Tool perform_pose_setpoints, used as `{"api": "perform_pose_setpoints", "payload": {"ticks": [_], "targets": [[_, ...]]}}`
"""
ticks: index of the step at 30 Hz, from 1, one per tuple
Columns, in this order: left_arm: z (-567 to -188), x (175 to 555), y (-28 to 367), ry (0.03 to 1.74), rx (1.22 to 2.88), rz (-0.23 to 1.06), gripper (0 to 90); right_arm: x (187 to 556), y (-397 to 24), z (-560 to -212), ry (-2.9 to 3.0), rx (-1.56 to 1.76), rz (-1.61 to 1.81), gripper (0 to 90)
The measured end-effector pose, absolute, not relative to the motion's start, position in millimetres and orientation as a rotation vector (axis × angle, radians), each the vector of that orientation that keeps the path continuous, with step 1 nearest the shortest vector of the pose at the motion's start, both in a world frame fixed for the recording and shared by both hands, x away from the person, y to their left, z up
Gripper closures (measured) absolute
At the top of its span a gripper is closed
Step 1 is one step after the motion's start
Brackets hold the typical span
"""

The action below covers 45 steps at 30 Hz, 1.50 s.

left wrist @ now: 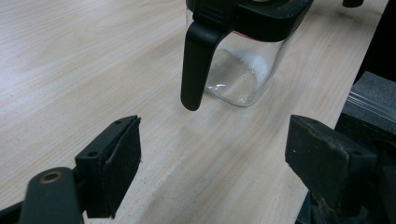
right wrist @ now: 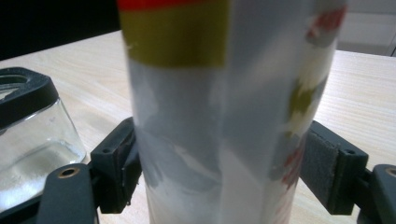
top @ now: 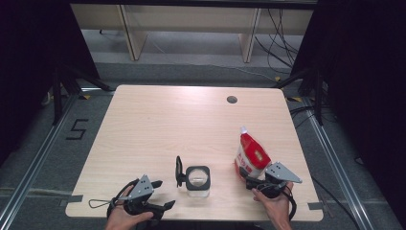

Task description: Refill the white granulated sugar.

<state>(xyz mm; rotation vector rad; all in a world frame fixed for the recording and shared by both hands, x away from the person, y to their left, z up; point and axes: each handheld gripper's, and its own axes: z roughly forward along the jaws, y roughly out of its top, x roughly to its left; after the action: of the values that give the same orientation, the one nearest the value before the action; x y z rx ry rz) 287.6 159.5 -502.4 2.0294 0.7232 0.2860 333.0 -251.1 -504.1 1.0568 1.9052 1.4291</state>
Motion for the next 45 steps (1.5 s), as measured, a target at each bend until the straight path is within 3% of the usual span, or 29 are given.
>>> {"api": "perform_pose_setpoints", "payload": {"ticks": [45], "targets": [[-503,286,158,0.733,2.036,0.267,17.9,339,-246,-515,1.967,1.143,1.453,25.7]]}}
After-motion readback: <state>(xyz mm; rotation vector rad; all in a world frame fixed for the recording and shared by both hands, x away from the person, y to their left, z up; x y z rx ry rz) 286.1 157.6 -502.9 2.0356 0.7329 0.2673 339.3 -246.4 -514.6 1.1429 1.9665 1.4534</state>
